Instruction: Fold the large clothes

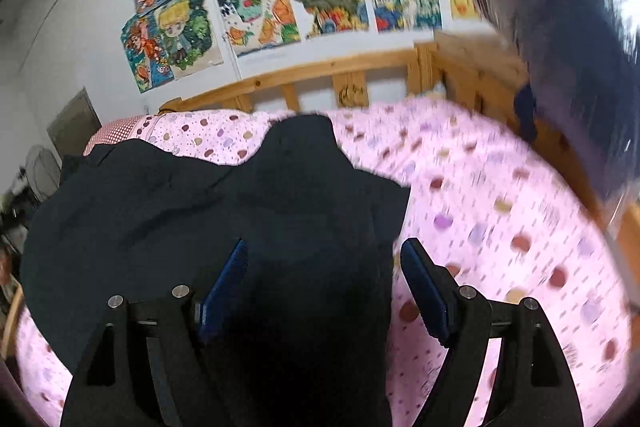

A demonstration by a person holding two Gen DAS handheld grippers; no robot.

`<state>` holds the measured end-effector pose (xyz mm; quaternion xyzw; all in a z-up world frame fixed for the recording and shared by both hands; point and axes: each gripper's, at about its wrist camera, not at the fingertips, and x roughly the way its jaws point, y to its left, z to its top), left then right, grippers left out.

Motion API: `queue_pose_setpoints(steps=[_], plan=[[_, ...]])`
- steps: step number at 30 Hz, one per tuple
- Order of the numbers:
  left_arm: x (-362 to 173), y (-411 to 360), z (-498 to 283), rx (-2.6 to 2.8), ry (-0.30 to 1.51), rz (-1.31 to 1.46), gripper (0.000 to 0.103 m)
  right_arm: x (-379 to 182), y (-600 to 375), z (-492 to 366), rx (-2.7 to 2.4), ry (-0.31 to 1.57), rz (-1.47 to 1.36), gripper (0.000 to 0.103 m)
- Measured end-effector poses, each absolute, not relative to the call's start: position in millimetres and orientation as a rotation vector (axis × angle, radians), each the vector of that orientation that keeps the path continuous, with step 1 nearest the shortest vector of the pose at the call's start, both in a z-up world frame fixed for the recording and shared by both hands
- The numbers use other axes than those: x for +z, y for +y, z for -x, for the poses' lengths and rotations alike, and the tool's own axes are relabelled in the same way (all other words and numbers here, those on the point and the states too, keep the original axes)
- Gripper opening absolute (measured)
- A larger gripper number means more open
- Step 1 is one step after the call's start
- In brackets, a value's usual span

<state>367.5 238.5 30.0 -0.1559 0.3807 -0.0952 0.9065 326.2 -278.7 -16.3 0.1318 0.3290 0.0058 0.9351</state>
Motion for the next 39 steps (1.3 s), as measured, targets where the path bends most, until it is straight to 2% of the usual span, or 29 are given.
queue_pose_setpoints(steps=[1,3,4,5,6,7,8,9,10,13,18,24,29,30,33,35,36,37,39], plan=[[29,237,-372,-0.208,0.787,0.341,0.094,-19,-279,-330,0.012,0.675,-0.282,0.074],[27,234,-381,-0.243,0.79,0.379,0.075,-24,-278,-336,0.014,0.673,-0.294,0.074],[26,230,-386,-0.26,0.8,0.387,0.049,-25,-277,-340,0.016,0.675,-0.294,0.074],[25,223,-393,-0.266,0.82,0.377,0.03,-26,-276,-346,0.016,0.676,-0.292,0.074],[25,218,-395,-0.25,0.823,0.354,0.023,-25,-273,-349,0.018,0.676,-0.29,0.069],[27,211,-396,-0.232,0.818,0.322,0.014,-26,-270,-356,0.021,0.678,-0.281,0.054],[30,205,-396,-0.21,0.807,0.295,0.01,-25,-267,-359,0.012,0.685,-0.267,0.043],[35,202,-396,-0.193,0.79,0.283,0.009,-26,-263,-364,-0.006,0.699,-0.242,0.019],[41,200,-395,-0.183,0.766,0.274,0.008,-26,-260,-367,-0.006,0.706,-0.228,0.01],[53,193,-395,-0.13,0.705,0.236,0.008,-17,-251,-368,-0.022,0.67,-0.185,0.005],[34,186,-413,-0.041,0.729,0.186,0.008,5,-254,-364,-0.093,0.587,-0.156,0.004],[4,178,-431,0.001,0.755,0.116,0.009,-20,-253,-387,-0.164,0.657,-0.128,0.004],[13,184,-424,0.01,0.743,0.126,0.014,-46,-249,-402,-0.201,0.71,-0.118,0.005],[16,184,-421,0.018,0.741,0.116,0.017,-46,-246,-403,-0.208,0.714,-0.104,0.005],[28,181,-409,0.042,0.713,0.077,0.036,-38,-239,-401,-0.217,0.71,-0.066,0.008],[40,181,-396,0.037,0.665,0.098,0.068,-30,-240,-394,-0.211,0.689,-0.083,0.012],[45,181,-390,0.031,0.64,0.11,0.072,-24,-241,-388,-0.206,0.672,-0.104,0.022],[50,179,-384,0.024,0.616,0.117,0.074,-19,-241,-381,-0.199,0.654,-0.127,0.04],[60,172,-375,-0.013,0.587,0.112,0.075,-10,-241,-370,-0.179,0.607,-0.157,0.061]])
